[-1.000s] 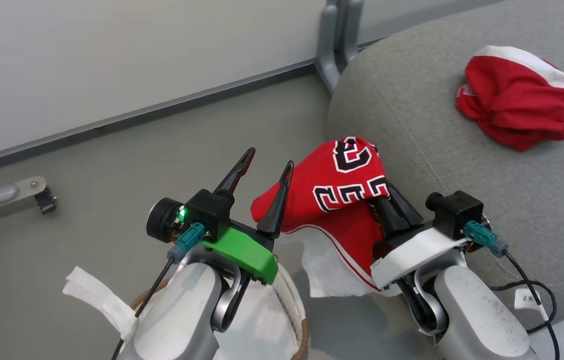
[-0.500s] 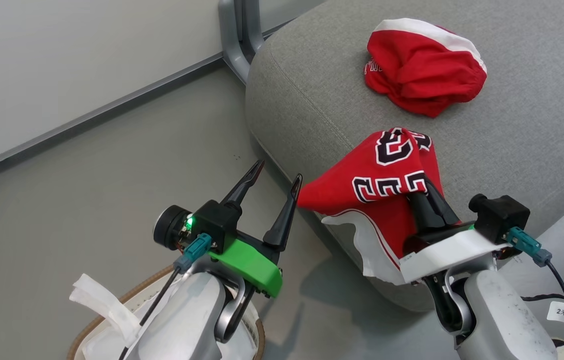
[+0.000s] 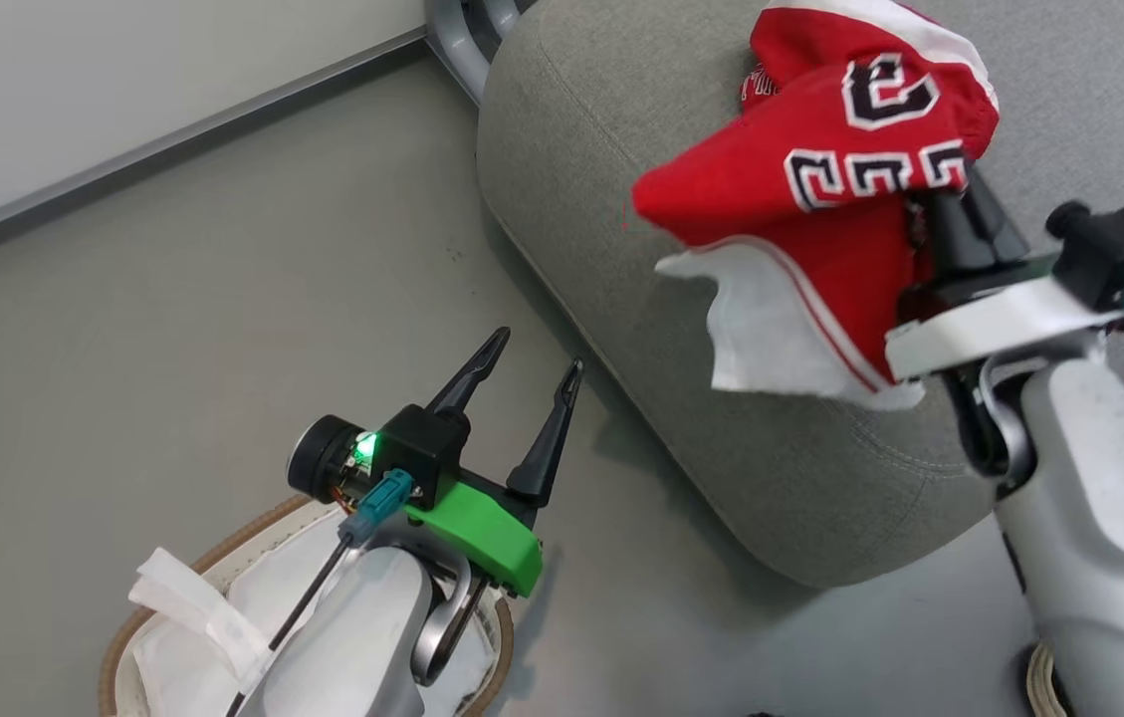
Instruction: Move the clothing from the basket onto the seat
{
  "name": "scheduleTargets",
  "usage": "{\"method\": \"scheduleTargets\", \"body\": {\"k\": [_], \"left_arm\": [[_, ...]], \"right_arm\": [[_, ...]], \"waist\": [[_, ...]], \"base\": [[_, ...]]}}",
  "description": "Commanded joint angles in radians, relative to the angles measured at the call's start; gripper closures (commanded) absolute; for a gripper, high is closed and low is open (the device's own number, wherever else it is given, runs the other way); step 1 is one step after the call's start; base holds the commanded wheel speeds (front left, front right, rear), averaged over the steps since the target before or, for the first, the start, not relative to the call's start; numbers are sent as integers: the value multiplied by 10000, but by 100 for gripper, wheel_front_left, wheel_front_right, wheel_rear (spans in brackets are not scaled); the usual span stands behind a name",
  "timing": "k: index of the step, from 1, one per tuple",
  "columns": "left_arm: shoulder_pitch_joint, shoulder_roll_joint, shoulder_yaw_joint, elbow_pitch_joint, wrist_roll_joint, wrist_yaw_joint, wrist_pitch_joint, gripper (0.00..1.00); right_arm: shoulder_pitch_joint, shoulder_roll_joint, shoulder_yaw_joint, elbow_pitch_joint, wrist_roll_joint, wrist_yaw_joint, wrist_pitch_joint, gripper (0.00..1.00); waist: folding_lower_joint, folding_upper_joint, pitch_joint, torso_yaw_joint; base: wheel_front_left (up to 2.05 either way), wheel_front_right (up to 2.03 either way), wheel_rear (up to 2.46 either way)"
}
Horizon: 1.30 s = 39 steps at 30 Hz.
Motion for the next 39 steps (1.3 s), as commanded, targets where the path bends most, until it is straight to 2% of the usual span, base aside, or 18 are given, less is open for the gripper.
{"method": "scheduleTargets", "body": {"k": [1, 12, 18, 21, 24, 28, 29, 30, 31, 39], "left_arm": [[35, 174, 106, 32, 117, -68, -3, 0], [-323, 651, 328, -36, 343, -201, -2, 0], [-635, 960, 324, -133, 379, -246, -2, 0], [-787, 1123, 294, -204, 398, -239, -4, 0], [-851, 1218, 369, -296, 334, -243, -2, 0], [-890, 1307, 435, -366, 290, -245, -2, 0], [-894, 1337, 451, -371, 286, -245, -2, 0], [-911, 1369, 480, -378, 284, -245, -2, 0], [-907, 1371, 518, -378, 259, -245, -2, 0], [-898, 1361, 829, -326, 223, -250, -2, 0]], "right_arm": [[-502, -274, -174, 130, -111, -14, -19, 100], [-3666, -2469, -768, 2533, -503, -14, 39, 100], [-4829, -3335, -1760, 4151, -1171, -15, 162, 100], [-5140, -3547, -2484, 4852, -1797, -15, 273, 100], [-5322, -3475, -3229, 5134, -2466, -15, 294, 100], [-5139, -3290, -4740, 5491, -3349, -15, 276, 100], [-5057, -3192, -5090, 5584, -3512, -15, 302, 74], [-4944, -3031, -5478, 5727, -3709, -15, 357, 24], [-4876, -2911, -5734, 5793, -3869, -15, 357, 0], [-3866, -2165, -6788, 5782, -4783, -15, 6, 0]], "waist": [[0, -1, 523, 294], [0, -1, 1896, 1032], [0, -1, 2699, 1504], [0, -1, 3065, 1741], [0, -1, 3340, 1916], [0, -1, 3622, 2154], [0, -1, 3662, 2186], [0, -1, 3705, 2222], [0, -1, 3719, 2239], [0, -1, 3592, 2236]], "base": [[0, 0, 0], [0, 0, 0], [0, 0, 0], [0, 0, 0], [0, 0, 0], [0, 0, 0], [0, 0, 0], [0, 0, 0], [0, 0, 0], [0, 0, 0]]}}
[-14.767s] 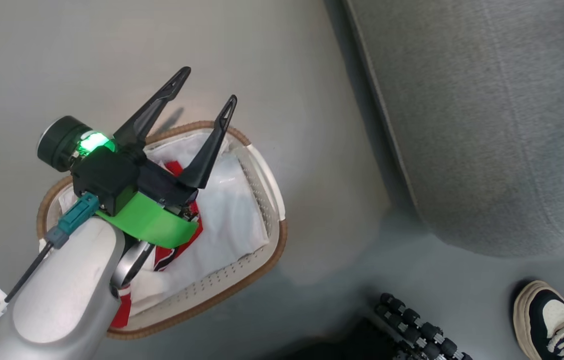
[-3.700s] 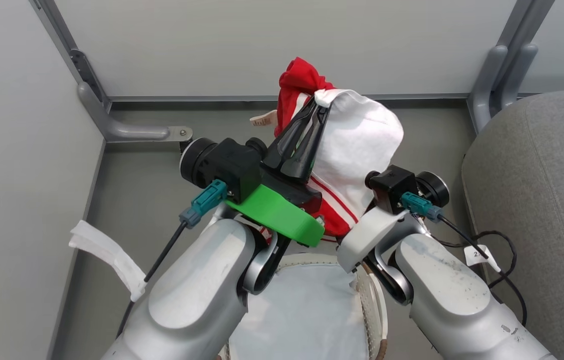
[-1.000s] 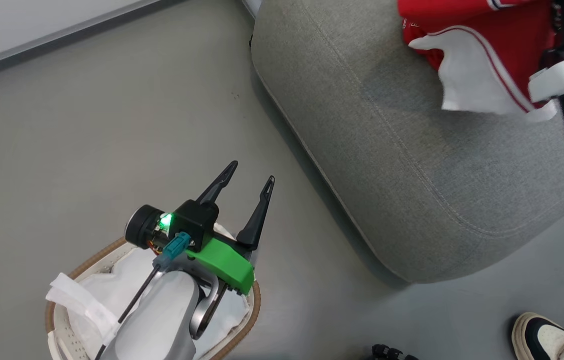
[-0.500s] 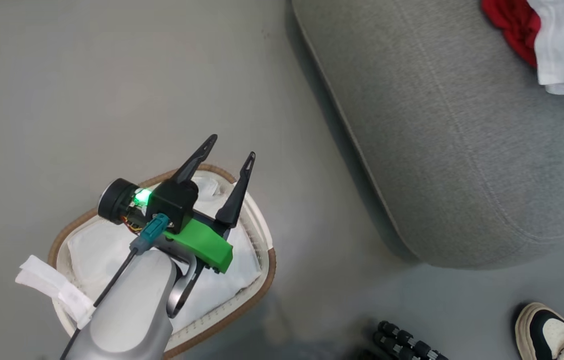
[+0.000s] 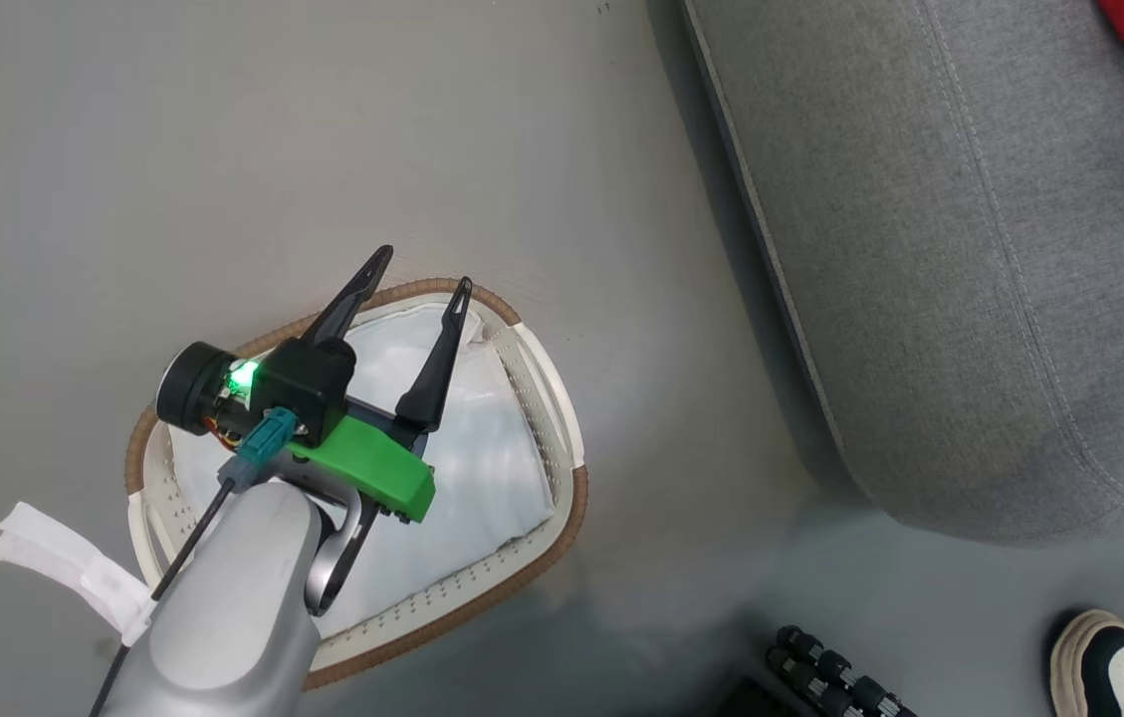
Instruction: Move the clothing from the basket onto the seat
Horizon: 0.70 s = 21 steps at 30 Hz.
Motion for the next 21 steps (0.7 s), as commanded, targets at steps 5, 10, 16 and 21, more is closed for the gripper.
{"method": "scheduleTargets", "body": {"k": [5, 10, 16, 21], "left_arm": [[139, -134, 323, -25, -108, -26, -2, 0], [430, -222, 589, -27, -90, -27, -2, 0], [973, -371, 1246, -89, -73, -28, -2, 0], [1626, -525, 2079, -235, 37, -27, -2, 0]], "right_arm": [[1216, 565, 502, -1203, 548, -15, -90, 0], [2667, 935, 1292, -2590, 1471, -15, -92, 0], [4150, 1529, 2134, -4184, 2315, -15, -87, 0], [4822, 1827, 2988, -4665, 2797, -15, -88, 0]], "waist": [[-1, 0, -438, 27], [-1, 0, -919, 209], [-1, 0, -1639, 588], [-1, 0, -2295, 1065]], "base": [[0, 0, 0], [0, 0, 0], [0, 0, 0], [0, 0, 0]]}}
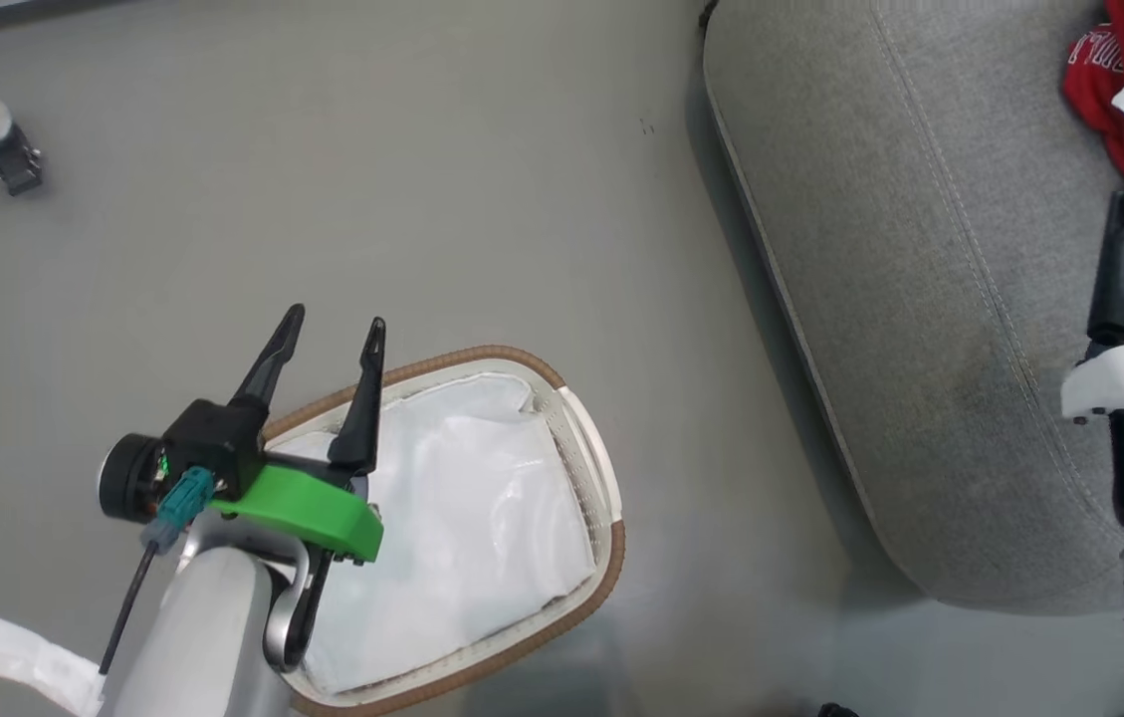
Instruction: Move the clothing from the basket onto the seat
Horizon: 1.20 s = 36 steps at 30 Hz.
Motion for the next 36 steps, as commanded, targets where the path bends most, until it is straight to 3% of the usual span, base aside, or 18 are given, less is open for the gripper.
{"method": "scheduleTargets", "body": {"k": [1, 16, 25, 36], "left_arm": [[328, -47, 232, -67, 75, -23, -2, 0], [1309, -651, 2514, -117, 922, 8, -2, 0], [1604, -784, 3025, 278, 1205, -14, -2, 0], [2116, -840, 3255, 622, 1120, -24, -2, 0]], "right_arm": [[209, 91, 158, -64, 135, -15, -17, 0], [445, 1127, 2381, 468, 500, -15, -18, 0], [742, 1268, 2938, 705, 606, -15, -18, 0], [1647, 1292, 3299, 801, 1341, -15, -18, 0]], "waist": [[1, 0, -644, 570], [1, 0, -1911, 1890], [1, 0, -2600, 2388], [1, 0, -3539, 2480]], "base": [[0, 0, 0], [0, 0, 0], [0, 0, 0], [0, 0, 0]]}}
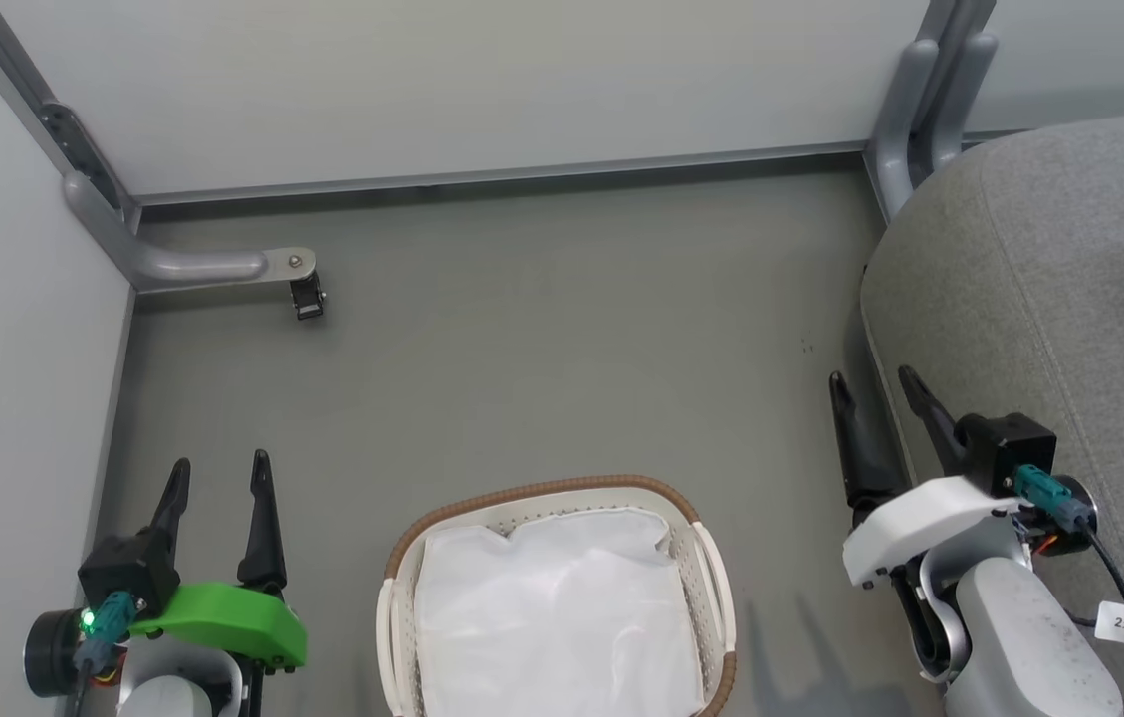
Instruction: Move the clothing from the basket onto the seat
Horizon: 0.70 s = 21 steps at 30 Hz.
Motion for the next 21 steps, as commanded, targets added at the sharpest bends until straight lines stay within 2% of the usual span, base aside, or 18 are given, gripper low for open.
{"method": "scheduleTargets", "body": {"k": [1, 13, 14, 18, 21], "left_arm": [[233, 0, -8, 52, -55, -24, -2, 0], [719, 4, -172, 90, -682, -15, -2, 0], [613, -19, -207, 126, -620, 2, 0, 100], [712, -55, -202, 428, -708, 2, 50, 100], [642, -53, -105, 399, -1296, 1, 271, 100]], "right_arm": [[195, -43, 31, 45, 114, -15, -18, 0], [800, -41, 209, -40, -29, -15, -18, 0], [696, 11, 208, 3, -18, 0, -1, 100], [892, 65, 195, 261, 78, 0, 47, 100], [900, 61, 64, 193, 673, 0, 247, 100]], "waist": [[1, 0, -350, 44], [1, 0, -972, 137], [1, 0, -932, 94], [1, 0, -940, 94], [1, 0, -946, 90]], "base": [[0, 0, 0], [0, 0, 0], [0, 0, 0], [0, 0, 0], [0, 0, 0]]}}
